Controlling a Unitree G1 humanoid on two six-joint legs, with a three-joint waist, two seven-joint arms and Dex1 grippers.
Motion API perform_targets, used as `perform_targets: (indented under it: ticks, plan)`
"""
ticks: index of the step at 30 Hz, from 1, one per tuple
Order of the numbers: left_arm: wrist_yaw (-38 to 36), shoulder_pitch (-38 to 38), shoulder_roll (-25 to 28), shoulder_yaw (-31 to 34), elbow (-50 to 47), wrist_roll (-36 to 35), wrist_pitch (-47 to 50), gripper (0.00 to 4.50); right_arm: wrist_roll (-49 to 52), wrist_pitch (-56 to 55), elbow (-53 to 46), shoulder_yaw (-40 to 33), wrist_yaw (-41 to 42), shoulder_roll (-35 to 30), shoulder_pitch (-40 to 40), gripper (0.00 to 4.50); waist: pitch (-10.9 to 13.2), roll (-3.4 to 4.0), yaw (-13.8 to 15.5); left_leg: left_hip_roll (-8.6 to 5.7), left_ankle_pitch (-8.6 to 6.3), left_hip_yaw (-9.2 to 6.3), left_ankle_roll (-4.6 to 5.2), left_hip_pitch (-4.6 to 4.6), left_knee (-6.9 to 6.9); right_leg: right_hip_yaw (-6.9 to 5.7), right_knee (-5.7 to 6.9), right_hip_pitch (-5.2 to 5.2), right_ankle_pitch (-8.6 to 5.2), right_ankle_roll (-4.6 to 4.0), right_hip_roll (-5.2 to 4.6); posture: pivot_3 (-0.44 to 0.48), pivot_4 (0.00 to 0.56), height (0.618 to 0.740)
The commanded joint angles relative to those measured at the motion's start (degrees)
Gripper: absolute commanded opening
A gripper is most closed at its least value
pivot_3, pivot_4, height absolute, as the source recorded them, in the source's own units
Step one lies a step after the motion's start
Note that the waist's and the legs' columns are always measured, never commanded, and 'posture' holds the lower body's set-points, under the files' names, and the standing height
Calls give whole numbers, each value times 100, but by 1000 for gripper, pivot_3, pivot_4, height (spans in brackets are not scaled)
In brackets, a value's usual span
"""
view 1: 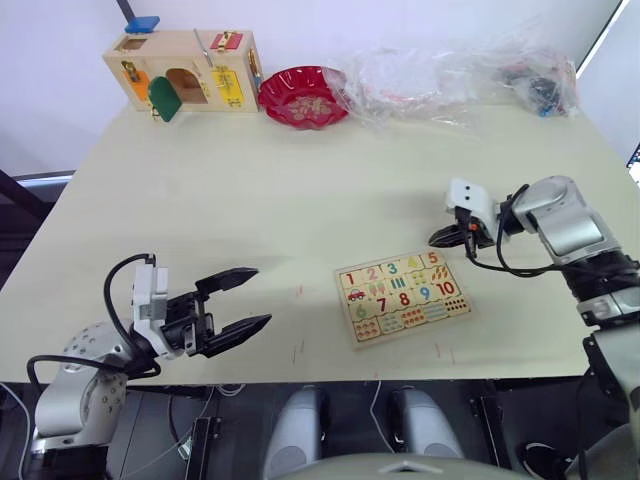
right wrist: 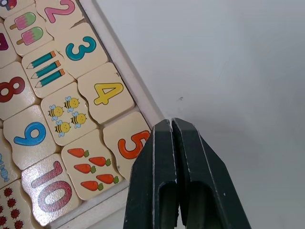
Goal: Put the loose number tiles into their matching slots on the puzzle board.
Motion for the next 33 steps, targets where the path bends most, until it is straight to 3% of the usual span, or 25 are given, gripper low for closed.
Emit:
perform_targets:
  ticks: [1,33]
  plan:
    - [-33,-9,5,62,-37,-7,-94,4500,71,-82,50,-174,-19,-16,-32,52,0,0,0,0,0,0,0,0,0,0,0,0,0,0,0,0,150,740]
    - [-15,-6,21,63,-100,-25,-63,4500,61,-140,-71,-155,23,-82,126,52,0,0,2,0,0,0,0,0,0,0,0,0,0,1,0,0,150,740]
